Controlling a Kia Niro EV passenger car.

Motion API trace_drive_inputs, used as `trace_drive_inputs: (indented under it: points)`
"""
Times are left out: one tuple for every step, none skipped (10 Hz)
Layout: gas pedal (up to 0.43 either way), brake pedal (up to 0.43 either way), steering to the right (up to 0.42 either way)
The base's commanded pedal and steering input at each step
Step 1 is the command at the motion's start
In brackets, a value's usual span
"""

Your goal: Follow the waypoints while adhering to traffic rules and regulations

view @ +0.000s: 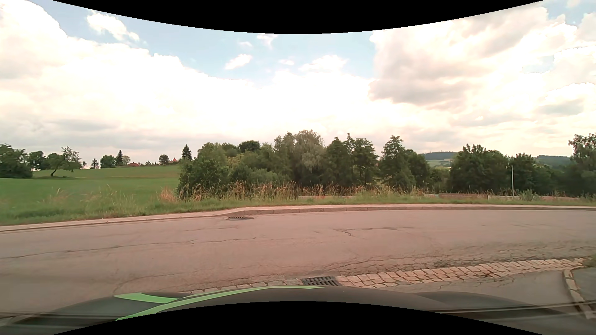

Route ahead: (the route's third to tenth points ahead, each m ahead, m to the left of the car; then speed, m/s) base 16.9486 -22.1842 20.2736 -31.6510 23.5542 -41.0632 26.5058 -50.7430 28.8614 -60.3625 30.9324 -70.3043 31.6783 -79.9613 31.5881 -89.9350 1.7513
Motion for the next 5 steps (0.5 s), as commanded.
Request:
trace_drive_inputs:
  points:
    - [0.000, 0.067, 0.135]
    - [0.000, 0.067, 0.146]
    - [0.000, 0.067, 0.155]
    - [0.000, 0.073, 0.161]
    - [0.000, 0.073, 0.173]
